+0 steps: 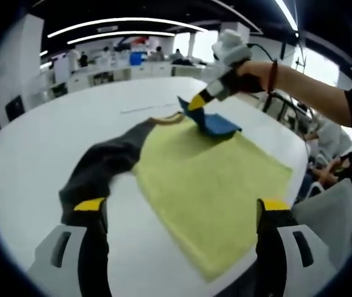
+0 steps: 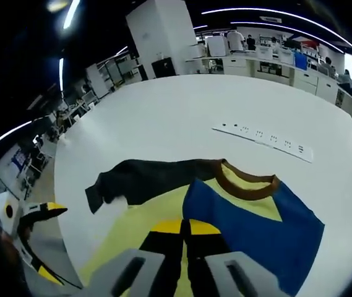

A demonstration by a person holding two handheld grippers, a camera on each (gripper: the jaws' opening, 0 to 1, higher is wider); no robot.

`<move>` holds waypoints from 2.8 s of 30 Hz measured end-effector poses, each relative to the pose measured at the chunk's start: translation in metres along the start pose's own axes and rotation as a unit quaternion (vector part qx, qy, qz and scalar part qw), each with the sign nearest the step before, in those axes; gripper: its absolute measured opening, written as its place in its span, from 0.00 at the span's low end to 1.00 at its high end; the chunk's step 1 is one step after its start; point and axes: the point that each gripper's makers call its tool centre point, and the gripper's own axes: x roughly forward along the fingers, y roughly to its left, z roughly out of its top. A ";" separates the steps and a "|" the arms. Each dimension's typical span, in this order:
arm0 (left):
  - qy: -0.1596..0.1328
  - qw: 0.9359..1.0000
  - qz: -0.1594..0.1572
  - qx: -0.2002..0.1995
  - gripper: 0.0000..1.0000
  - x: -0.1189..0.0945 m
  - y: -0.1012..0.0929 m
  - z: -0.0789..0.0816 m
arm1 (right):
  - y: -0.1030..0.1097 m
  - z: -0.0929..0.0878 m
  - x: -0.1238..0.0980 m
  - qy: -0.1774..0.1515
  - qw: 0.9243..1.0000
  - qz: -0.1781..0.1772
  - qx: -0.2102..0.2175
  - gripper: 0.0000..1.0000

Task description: Fold the garment on the visible template until the final outline fits inside the template.

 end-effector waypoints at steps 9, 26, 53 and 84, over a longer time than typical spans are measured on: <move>-0.001 1.000 -0.004 0.001 0.96 0.003 -0.001 0.001 | 0.017 0.002 0.007 0.004 1.000 0.012 -0.017 0.00; 0.004 1.000 -0.005 -0.004 0.96 0.005 0.001 -0.004 | 0.052 0.013 0.016 -0.006 0.999 0.042 -0.020 0.00; 0.012 1.000 -0.001 -0.012 0.95 0.002 0.004 -0.011 | 0.084 -0.001 0.049 0.005 0.997 0.066 -0.026 0.00; -0.004 1.000 0.017 -0.015 0.99 -0.001 0.010 -0.003 | 0.031 -0.005 0.029 -0.037 0.998 0.020 -0.045 0.53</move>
